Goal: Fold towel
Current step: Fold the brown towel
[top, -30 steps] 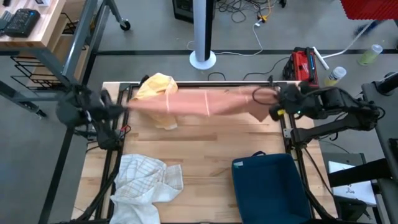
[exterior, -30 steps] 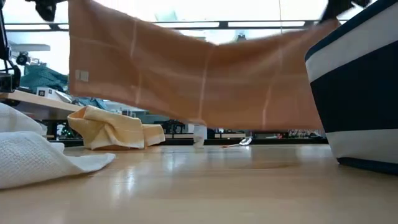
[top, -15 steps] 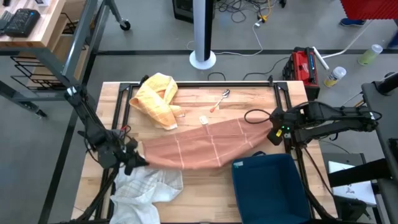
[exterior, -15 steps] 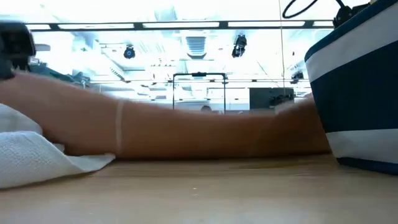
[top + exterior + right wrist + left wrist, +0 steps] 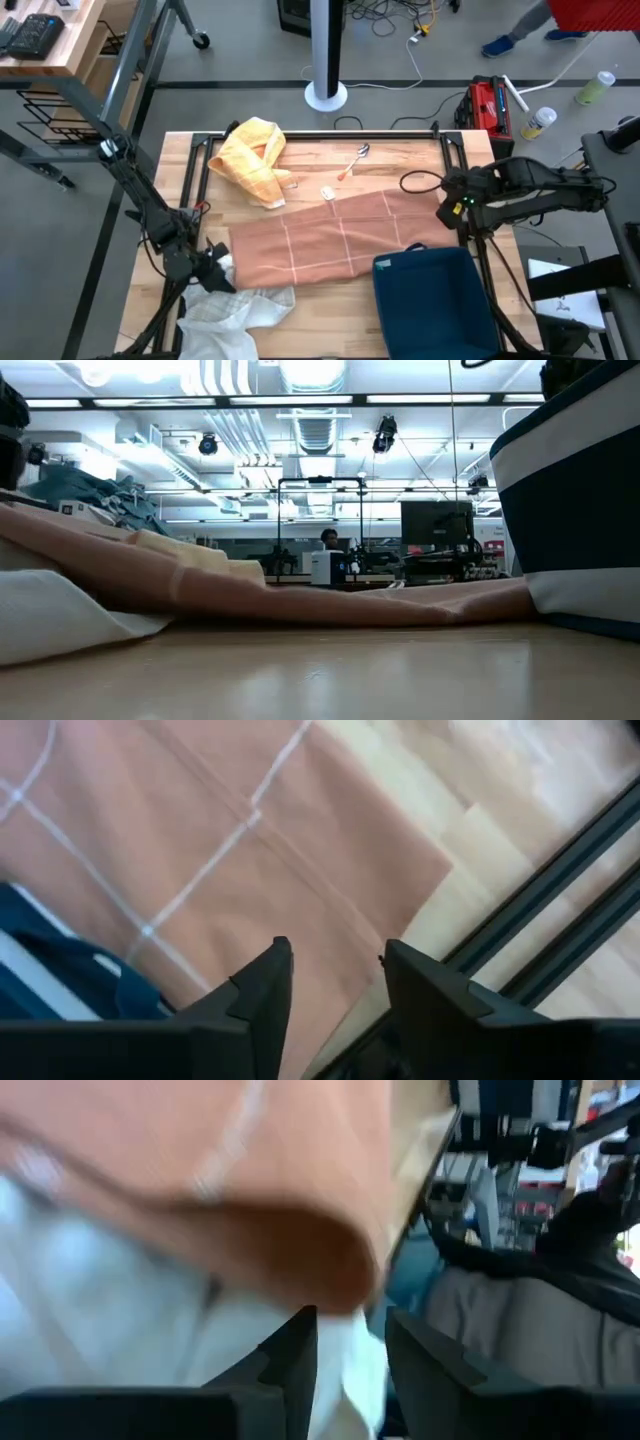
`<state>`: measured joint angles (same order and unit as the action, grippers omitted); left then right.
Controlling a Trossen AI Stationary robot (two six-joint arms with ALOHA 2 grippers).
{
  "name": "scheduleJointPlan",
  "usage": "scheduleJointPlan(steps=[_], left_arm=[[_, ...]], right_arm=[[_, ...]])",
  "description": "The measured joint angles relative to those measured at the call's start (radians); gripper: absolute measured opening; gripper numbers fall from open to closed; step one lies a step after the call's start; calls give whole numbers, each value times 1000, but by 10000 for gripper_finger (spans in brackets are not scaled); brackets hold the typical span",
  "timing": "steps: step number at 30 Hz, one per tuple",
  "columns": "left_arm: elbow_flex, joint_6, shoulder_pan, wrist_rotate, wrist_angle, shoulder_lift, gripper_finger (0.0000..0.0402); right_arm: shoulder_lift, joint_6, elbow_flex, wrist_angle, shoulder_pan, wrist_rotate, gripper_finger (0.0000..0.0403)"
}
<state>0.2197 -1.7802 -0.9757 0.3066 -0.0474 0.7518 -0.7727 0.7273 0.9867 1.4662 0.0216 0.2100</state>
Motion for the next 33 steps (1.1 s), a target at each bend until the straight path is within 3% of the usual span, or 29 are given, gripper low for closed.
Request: scheduleJointPlan(steps=[4, 11, 18, 26, 33], left_arm=[[56, -10, 0, -36, -11, 21, 103], [174, 14, 1, 4, -102, 42, 74], [384, 49, 30, 148, -538, 71, 64], [570, 247, 165, 253, -965, 134, 68], [542, 629, 367, 201, -933, 141, 62]], right_arm=[[-5, -29, -15, -35, 0, 19, 159], [-62, -97, -92, -144, -1, 18, 139], [-188, -206, -132, -282, -9, 19, 120], [-285, -375, -125, -347, -83, 11, 103], [-284, -502, -109, -349, -222, -126, 94]])
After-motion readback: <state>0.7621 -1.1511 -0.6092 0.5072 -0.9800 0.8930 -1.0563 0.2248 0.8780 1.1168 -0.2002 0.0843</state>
